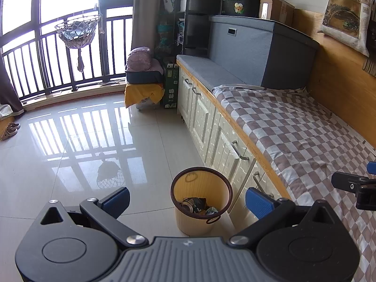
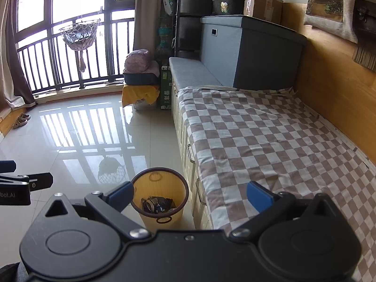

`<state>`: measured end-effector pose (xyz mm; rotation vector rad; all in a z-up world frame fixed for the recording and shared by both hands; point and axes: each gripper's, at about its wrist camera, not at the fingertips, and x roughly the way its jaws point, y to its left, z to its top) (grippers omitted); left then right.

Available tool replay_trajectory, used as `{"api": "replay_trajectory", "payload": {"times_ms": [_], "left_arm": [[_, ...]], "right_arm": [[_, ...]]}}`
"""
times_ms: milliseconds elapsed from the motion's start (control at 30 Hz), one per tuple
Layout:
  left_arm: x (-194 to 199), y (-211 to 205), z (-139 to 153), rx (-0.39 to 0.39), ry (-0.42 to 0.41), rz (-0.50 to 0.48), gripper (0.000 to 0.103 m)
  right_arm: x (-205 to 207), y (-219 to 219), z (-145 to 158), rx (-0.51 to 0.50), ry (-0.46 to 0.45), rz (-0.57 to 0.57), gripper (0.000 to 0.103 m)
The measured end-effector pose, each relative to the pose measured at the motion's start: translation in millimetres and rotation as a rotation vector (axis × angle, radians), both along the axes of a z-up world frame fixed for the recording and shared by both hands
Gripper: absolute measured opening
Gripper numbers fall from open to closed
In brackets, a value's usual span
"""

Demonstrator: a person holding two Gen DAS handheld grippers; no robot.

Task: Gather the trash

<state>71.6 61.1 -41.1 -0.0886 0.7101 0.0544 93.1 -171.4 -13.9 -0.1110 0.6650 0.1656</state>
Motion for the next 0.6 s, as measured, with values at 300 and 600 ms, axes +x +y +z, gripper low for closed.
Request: {"api": "replay_trajectory", "payload": {"times_ms": [300,600], "left_arm": [[-0.1,0.4,-0.2,-0.001,0.0,-0.001,0.103],[-0.2,0.6,-0.5,0.0,-0.001,0.0,0.103]], "right_arm": [[-0.3,0.5,0.3,0.002,0.001,0.0,0.103],[-0.1,-0.6,-1.5,0.003,0.003,0.0,0.103]]}}
